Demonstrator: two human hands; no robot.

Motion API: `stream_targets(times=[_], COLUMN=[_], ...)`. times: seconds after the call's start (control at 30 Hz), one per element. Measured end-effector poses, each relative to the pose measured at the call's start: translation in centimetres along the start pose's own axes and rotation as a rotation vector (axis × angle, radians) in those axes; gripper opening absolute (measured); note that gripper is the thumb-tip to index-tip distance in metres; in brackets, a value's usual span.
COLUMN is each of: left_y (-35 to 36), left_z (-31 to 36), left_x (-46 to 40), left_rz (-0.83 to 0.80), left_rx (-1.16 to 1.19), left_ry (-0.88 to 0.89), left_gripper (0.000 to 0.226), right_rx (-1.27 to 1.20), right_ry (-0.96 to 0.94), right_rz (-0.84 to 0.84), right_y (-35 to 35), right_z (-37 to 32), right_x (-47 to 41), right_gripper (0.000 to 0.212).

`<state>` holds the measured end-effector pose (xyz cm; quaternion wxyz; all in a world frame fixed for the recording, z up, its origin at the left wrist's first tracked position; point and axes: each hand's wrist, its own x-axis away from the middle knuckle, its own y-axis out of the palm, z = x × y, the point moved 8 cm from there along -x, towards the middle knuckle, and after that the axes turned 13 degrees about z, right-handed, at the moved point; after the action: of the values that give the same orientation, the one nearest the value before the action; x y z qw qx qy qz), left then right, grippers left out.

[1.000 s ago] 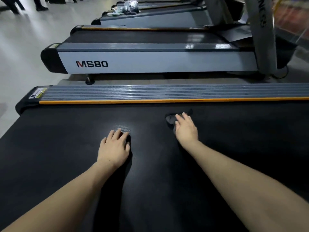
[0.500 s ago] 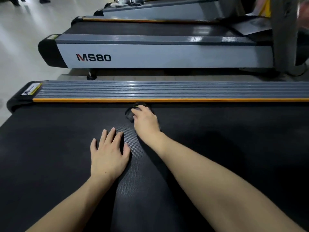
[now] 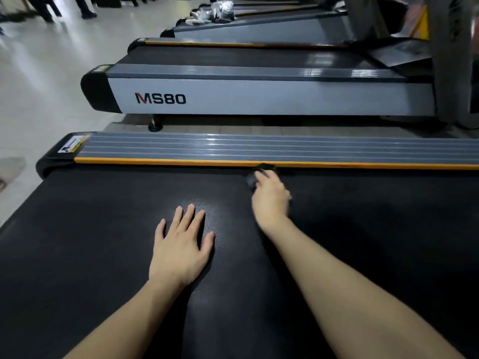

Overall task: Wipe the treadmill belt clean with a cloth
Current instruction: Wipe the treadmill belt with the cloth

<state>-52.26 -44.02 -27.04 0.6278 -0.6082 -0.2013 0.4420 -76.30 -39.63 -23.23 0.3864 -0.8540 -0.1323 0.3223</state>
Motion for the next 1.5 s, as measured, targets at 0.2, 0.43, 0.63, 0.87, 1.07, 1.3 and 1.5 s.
stream_targets(times=[0.2,0.43,0.63,0.87,1.07,1.3,1.5], left_y=[-0.4,-0.3,-0.4,-1.0,-1.0,-1.0,-1.0], left_z=[-0.4,-0.3,-0.2,-1.3,-1.1,-1.1,-1.3], left_x=[-0.1,0.0,-0.1,0.1,0.1,0.1,0.0], left_rz=[0.024,0.022,0.024,0.091,0.056,0.076,0.092], left_rx=[0.04,0.024,0.038,0.073,0.053,0.065,0.042], left_ry=[0.008,0.008,0.002,-0.086,-0.111,-0.128,-0.13], left_gripper=[0.068,0.07,0.07,0.06,0.053,0.05,0.048], right_rx=[-0.138,0.098,0.071,-0.128,0.075,0.019,-0.143], right_ry=[-0.372,-0.097,0.168,-0.406,-0.084,0.086,-0.455], right_rz=[-0.164,-0.005,0.073,-0.244,-0.026,0.026,-0.263], right_y=[4.1,-4.0,-3.6,4.0,-4.4,-2.8,5.4], right_z=[-7.7,11.3,5.4,-8.6,10.9,3.7,-12.3], right_x=[1.6,-4.9,-2.3,2.8,-4.5,-1.5,5.1], right_gripper=[0.024,0.028,0.03,0.027,0.035,0.03,0.024])
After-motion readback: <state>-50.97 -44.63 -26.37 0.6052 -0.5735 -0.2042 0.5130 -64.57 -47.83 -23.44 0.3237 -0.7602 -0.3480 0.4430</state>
